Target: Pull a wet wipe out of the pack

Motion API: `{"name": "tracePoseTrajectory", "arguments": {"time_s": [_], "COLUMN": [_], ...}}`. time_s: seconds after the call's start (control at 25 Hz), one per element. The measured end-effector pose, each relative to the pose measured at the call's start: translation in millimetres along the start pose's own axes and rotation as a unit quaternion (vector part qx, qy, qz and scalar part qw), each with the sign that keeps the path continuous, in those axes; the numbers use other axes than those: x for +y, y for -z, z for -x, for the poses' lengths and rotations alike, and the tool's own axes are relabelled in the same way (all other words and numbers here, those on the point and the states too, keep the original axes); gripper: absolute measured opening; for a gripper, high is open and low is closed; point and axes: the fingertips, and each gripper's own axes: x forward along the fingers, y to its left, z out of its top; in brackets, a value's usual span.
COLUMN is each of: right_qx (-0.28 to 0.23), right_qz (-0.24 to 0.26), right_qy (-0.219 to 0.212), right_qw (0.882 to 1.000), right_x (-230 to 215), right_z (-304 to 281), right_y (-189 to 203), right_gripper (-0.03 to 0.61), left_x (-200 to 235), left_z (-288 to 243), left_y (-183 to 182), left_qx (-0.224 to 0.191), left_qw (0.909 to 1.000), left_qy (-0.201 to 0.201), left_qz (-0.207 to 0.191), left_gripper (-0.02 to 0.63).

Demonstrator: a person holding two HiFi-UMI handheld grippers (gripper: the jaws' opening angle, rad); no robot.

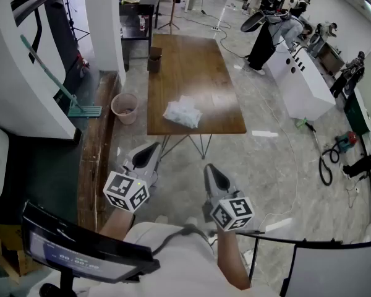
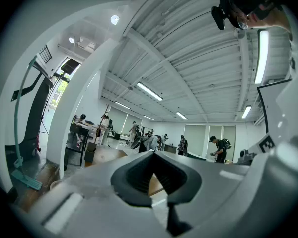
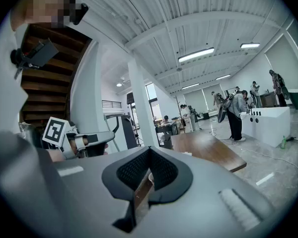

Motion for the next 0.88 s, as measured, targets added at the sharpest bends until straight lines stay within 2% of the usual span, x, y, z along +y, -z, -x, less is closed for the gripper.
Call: {"name": "tracePoseTrajectory", "arguments": {"time_s": [0.2, 0.36, 0.6, 0.88], "right_qx": [-0.003, -0.02, -0.029, -0.031], "right_qz": [-0.001, -0.024, -0.039, -0.038], "right_qy": [-0.002, -0.017, -0.015, -0.03], "right_qw": [1.0, 0.999, 0.999, 0.998], "right_x": [2.7, 3.9, -3.3, -12.6], "right_z": [-7.6, -11.3, -15.0, -25.3], "right_y": [-1.2, -6.6, -13.6, -22.7], "right_gripper": [0.008, 0.008, 0.008, 0.008], "left_x": [8.1, 13.9, 17.3, 30.7], "left_z": [-0.2, 1.6, 1.6, -0.7], "left_y": [-1.4, -1.7, -3.0, 1.1], "left_qx": [-0.001, -0.001, -0.001, 0.005], "left_qw": [1.0, 1.0, 1.0, 0.9996], "left_qy": [0.003, -0.002, -0.009, -0.029], "left_qz": [-0.002, 0.0, 0.001, 0.004], "left_gripper": [0.005, 0.005, 0.005, 0.005]}}
